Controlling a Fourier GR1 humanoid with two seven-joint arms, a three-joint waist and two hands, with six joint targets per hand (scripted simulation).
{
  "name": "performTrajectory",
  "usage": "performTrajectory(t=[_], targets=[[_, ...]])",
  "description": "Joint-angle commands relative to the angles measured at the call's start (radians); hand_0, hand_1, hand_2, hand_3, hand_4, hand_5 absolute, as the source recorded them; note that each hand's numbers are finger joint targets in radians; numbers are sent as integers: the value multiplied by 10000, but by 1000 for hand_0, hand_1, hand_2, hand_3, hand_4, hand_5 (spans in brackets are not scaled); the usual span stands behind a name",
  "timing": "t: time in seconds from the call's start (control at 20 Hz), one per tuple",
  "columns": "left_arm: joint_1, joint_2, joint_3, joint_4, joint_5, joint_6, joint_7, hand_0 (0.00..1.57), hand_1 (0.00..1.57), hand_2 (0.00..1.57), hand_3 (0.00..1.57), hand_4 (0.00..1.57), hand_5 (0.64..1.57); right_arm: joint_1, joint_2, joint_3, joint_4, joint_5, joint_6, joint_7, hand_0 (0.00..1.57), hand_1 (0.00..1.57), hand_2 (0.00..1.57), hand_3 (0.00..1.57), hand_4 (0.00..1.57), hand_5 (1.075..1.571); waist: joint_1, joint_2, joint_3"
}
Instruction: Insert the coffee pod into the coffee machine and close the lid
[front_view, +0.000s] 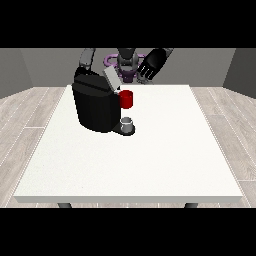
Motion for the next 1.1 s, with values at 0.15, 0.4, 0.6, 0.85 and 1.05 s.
performTrajectory(t=[0.15,0.4,0.6,0.85,1.05], targets=[[-1244,85,647,254,263,-148,824,1256,1256,1287,1265,488,1571,-477,-237,-132,-526,-245,367,109,0,0,0,0,0,1571,-749,456,1],[-1837,818,854,576,99,-190,715,1225,1225,1279,1251,482,1571,-1034,-335,-182,-990,16,21,678,0,0,0,0,37,1571,-1027,1013,-1],[-1535,1233,857,675,-49,195,-213,1239,1239,1290,1248,479,1571,-950,-393,-256,-1366,-108,82,571,0,0,0,0,178,1571,-1227,1591,-3],[-2462,1203,886,868,-21,-375,319,1195,1195,1286,1247,487,1571,-1162,-294,-203,-968,55,-58,340,0,0,0,0,0,1571,-1264,1819,0],[-2437,990,736,859,-248,88,215,1175,1175,1242,1216,464,1571,-1510,-380,-456,-802,-25,-154,184,0,0,0,0,100,1571,-1176,2300,1]])
